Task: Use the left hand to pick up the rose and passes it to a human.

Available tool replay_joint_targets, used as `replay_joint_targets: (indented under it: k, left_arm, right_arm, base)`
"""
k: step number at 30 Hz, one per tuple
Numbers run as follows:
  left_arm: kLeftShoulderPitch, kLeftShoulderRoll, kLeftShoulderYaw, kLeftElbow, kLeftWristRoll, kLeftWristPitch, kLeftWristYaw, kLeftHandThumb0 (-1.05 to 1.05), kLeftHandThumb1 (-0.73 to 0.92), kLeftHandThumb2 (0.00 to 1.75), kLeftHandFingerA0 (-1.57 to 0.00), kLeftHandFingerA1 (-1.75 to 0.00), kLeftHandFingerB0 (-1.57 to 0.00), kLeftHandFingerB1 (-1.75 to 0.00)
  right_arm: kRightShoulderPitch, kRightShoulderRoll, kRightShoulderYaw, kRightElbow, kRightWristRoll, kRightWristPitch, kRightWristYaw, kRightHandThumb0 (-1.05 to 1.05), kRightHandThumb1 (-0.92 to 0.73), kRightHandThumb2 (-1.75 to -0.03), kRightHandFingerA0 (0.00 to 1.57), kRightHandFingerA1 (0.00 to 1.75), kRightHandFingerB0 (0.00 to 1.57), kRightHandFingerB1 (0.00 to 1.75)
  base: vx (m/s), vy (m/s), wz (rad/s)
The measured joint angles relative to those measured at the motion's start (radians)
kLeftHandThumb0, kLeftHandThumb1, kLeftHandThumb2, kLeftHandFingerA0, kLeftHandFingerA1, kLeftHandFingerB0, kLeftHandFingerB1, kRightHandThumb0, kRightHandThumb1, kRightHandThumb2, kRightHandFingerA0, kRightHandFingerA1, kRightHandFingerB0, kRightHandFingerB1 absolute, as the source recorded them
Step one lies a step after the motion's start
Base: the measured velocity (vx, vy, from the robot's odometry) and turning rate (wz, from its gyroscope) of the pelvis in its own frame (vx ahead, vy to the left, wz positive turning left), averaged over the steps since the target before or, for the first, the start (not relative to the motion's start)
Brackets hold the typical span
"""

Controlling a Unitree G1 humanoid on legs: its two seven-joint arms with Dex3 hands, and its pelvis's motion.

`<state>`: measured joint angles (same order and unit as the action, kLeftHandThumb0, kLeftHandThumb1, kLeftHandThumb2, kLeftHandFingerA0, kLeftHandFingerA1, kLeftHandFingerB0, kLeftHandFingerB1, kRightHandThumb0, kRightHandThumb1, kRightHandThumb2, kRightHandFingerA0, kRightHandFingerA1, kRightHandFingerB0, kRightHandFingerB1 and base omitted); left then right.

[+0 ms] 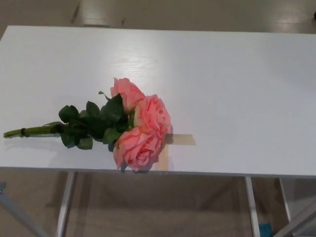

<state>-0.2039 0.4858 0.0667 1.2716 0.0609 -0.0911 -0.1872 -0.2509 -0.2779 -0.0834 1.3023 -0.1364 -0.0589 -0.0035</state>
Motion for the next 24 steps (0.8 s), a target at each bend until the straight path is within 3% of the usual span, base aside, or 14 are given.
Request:
replay_joint_targets:
  k: [10,11,12,17,18,19,20,24]
  left_arm:
    - [-0.003,0.003,0.018,0.012,-0.002,-0.019,-0.029,-0.54,0.50,0.56,-0.51,-0.38,-0.35,-0.33]
    - [-0.003,0.003,0.021,0.012,-0.002,-0.020,-0.031,-0.61,0.38,0.69,-0.31,-0.42,-0.23,-0.37]
    - [0.000,0.006,0.026,-0.001,-0.004,-0.025,-0.045,-0.62,0.38,0.69,-0.29,-0.42,-0.22,-0.37]
    - [0.052,0.044,0.036,-0.102,-0.015,-0.090,-0.126,-0.64,0.38,0.68,-0.28,-0.41,-0.24,-0.37]
    - [0.065,0.051,0.039,-0.122,-0.020,-0.105,-0.146,-0.59,0.44,0.54,-0.32,-0.33,-0.35,-0.32]
    - [0.087,0.059,0.042,-0.154,-0.026,-0.117,-0.166,-0.59,0.44,0.54,-0.32,-0.33,-0.35,-0.32]
    - [0.116,0.066,0.044,-0.198,-0.031,-0.127,-0.182,-0.58,0.43,0.54,-0.32,-0.32,-0.38,-0.33]
    - [0.229,0.109,0.056,-0.359,-0.046,-0.153,-0.234,-0.58,0.43,0.54,-0.32,-0.32,-0.38,-0.33]
  right_arm:
    - [0.000,0.000,-0.005,0.017,-0.002,-0.007,0.000,-0.57,-0.65,-0.99,0.57,0.66,0.31,0.50]
    - [0.000,0.000,-0.005,0.018,-0.002,-0.007,0.001,-0.57,-0.65,-0.99,0.57,0.66,0.31,0.50]
    - [0.000,0.000,-0.005,0.019,-0.003,-0.008,0.000,-0.57,-0.65,-0.99,0.57,0.66,0.31,0.50]
    - [-0.001,0.000,-0.004,0.021,-0.003,-0.009,0.000,-0.57,-0.65,-0.99,0.57,0.66,0.31,0.50]
    - [-0.001,0.000,-0.004,0.021,-0.003,-0.010,0.000,-0.57,-0.65,-0.99,0.56,0.65,0.31,0.50]
    - [-0.002,0.001,-0.003,0.021,-0.003,-0.010,0.000,-0.57,-0.65,-0.99,0.56,0.65,0.31,0.50]
    - [-0.003,0.001,-0.003,0.021,-0.003,-0.011,0.000,-0.54,-0.80,-0.64,0.62,0.55,0.38,0.33]
    - [-0.005,0.001,-0.002,0.021,-0.004,-0.011,0.000,-0.54,-0.80,-0.64,0.62,0.55,0.38,0.33]
  base:
    - [0.00,0.000,0.00]
    - [0.00,0.000,0.00]
    - [0.00,0.000,0.00]
    - [0.00,0.000,0.00]
    - [0.00,0.000,0.00]
    - [0.00,0.000,0.00]
    - [0.00,0.000,0.00]
    - [0.00,0.000,0.00]
